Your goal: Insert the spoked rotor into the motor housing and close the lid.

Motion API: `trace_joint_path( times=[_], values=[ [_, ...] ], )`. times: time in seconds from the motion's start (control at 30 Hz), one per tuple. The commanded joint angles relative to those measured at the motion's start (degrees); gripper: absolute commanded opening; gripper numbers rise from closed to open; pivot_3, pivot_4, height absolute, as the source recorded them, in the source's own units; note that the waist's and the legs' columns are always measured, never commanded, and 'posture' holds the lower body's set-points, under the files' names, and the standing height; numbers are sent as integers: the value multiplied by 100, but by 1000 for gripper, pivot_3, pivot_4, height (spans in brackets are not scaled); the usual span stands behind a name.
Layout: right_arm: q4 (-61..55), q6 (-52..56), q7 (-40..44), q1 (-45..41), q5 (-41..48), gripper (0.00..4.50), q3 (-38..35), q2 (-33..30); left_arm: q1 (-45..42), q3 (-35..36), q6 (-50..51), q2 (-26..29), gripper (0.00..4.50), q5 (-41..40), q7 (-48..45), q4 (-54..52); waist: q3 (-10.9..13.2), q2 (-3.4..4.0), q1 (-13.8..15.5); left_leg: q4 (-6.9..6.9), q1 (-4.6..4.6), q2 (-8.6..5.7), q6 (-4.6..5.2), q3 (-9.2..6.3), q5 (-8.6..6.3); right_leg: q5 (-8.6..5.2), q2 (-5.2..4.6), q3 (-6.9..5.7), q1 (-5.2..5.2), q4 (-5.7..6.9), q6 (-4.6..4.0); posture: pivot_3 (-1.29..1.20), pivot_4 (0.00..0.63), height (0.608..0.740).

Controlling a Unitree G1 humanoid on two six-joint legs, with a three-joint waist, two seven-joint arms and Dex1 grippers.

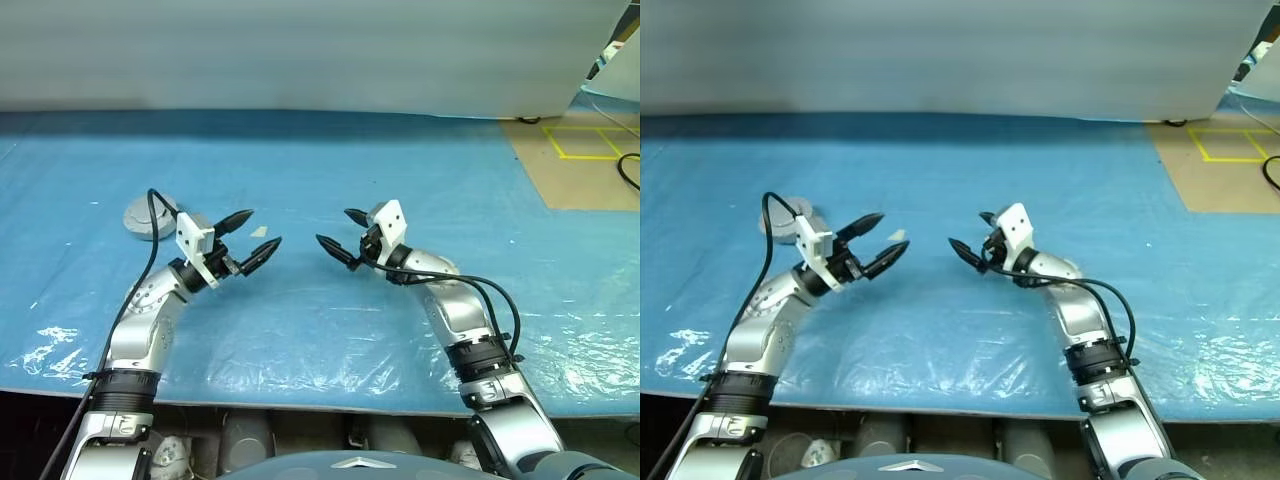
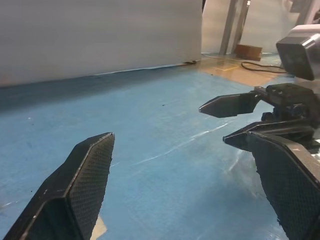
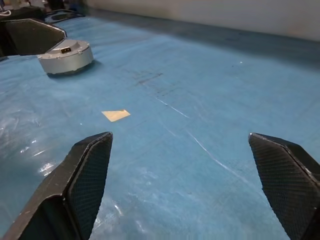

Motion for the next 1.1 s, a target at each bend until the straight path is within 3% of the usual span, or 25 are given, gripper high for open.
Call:
trace_joint_path(
  times=[0.03,0.6,1.1],
  values=[
    [-430,-75,-66,84,176,4483,-243,24,116,-47,41,21,4500,77,14,-370,0,0,-4,0,1,0,0,0,0,-1,0,0,0,0,-1,0,150,740],
    [-583,-184,-16,295,-71,4483,-217,-169,71,-60,-928,-147,4500,529,-386,759,0,0,-3,-1,6,-1,1,2,0,0,1,4,2,-2,0,0,150,740],
    [-413,-251,77,143,-155,4483,-227,-189,-9,-60,-1173,-351,4500,702,-290,940,0,0,-4,-1,7,-1,1,2,0,1,1,5,2,-1,1,0,150,740]
  ],
)
